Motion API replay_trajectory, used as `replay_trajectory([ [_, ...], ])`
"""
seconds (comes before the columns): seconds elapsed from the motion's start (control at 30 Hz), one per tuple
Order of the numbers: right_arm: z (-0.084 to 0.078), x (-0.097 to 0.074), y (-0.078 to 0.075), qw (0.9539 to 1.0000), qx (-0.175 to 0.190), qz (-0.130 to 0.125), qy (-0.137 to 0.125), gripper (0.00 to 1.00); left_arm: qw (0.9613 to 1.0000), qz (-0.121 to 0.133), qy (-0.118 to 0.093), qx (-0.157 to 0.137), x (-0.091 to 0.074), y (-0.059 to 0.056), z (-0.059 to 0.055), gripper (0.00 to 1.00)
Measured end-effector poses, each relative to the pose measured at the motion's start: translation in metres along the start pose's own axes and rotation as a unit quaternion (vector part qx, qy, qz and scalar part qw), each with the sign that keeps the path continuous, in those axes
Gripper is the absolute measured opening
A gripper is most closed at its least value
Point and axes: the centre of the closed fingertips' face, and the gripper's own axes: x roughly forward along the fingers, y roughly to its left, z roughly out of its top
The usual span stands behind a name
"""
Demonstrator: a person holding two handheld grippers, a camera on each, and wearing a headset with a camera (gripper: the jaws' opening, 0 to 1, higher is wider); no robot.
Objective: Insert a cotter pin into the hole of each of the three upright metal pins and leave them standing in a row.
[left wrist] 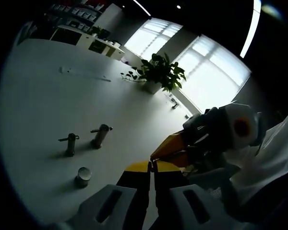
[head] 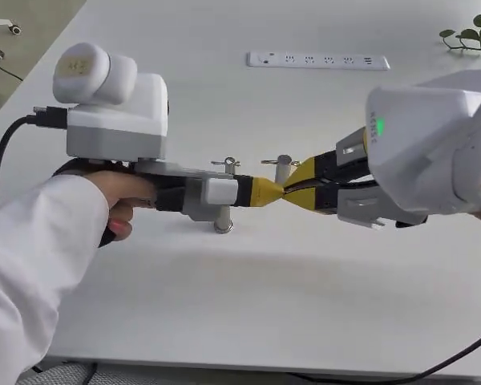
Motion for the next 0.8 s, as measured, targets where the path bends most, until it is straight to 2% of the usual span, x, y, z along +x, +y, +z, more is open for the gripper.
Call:
replay_trajectory([
  [0.1,0.000,0.001,0.001,1.0000,0.005,0.001,-0.001,0.00,1.0000,0.001,0.002,0.000,0.000,0.000,-0.001,0.00],
  [0.17,0.001,0.001,0.005,0.9997,0.021,0.014,-0.008,0.01,0.9999,0.005,0.004,0.008,-0.001,0.002,-0.003,0.00],
  [0.27,-0.006,0.000,0.003,0.9996,0.023,0.015,0.002,0.10,0.9997,0.008,0.008,0.020,-0.004,0.003,-0.005,0.00],
  [0.3,-0.008,0.000,0.003,0.9996,0.024,0.017,0.004,0.11,0.9995,0.011,0.008,0.028,-0.006,0.004,-0.005,0.00],
  [0.33,-0.012,0.000,0.003,0.9991,0.037,0.022,0.004,0.10,0.9986,0.017,0.004,0.050,-0.008,0.007,-0.004,0.00],
  [0.47,-0.014,-0.002,0.006,0.9940,0.098,0.045,-0.014,0.11,0.9942,0.009,-0.004,0.107,-0.015,0.002,-0.001,0.00],
  [0.53,-0.012,-0.002,0.008,0.9902,0.125,0.056,-0.028,0.12,0.9882,0.005,0.001,0.153,-0.018,0.000,-0.002,0.00],
  [0.57,-0.011,-0.002,0.007,0.9879,0.139,0.059,-0.036,0.12,0.9853,0.000,0.015,0.170,-0.019,-0.002,-0.007,0.00],
  [0.6,-0.012,-0.001,0.005,0.9867,0.144,0.062,-0.042,0.12,0.9827,0.000,0.018,0.184,-0.020,-0.002,-0.008,0.00],
  [0.63,-0.012,-0.001,0.008,0.9831,0.160,0.075,-0.048,0.12,0.9765,-0.002,0.020,0.214,-0.020,-0.003,-0.009,0.00],
  [0.67,-0.011,-0.001,0.009,0.9815,0.166,0.079,-0.053,0.12,0.9722,-0.008,0.022,0.233,-0.020,-0.006,-0.010,0.00],
  [0.7,-0.010,-0.001,0.010,0.9811,0.166,0.082,-0.054,0.12,0.9675,-0.013,0.021,0.252,-0.020,-0.009,-0.011,0.00],
  [0.73,-0.010,-0.001,0.014,0.9809,0.164,0.091,-0.053,0.13,0.9612,-0.021,0.022,0.274,-0.021,-0.012,-0.012,0.00],
  [0.77,-0.010,0.000,0.014,0.9818,0.159,0.091,-0.051,0.13,0.9572,-0.026,0.019,0.288,-0.021,-0.015,-0.012,0.00],
  [0.8,-0.010,0.001,0.018,0.9824,0.153,0.096,-0.047,0.14,0.9490,-0.030,0.016,0.314,-0.020,-0.018,-0.012,0.00],
])
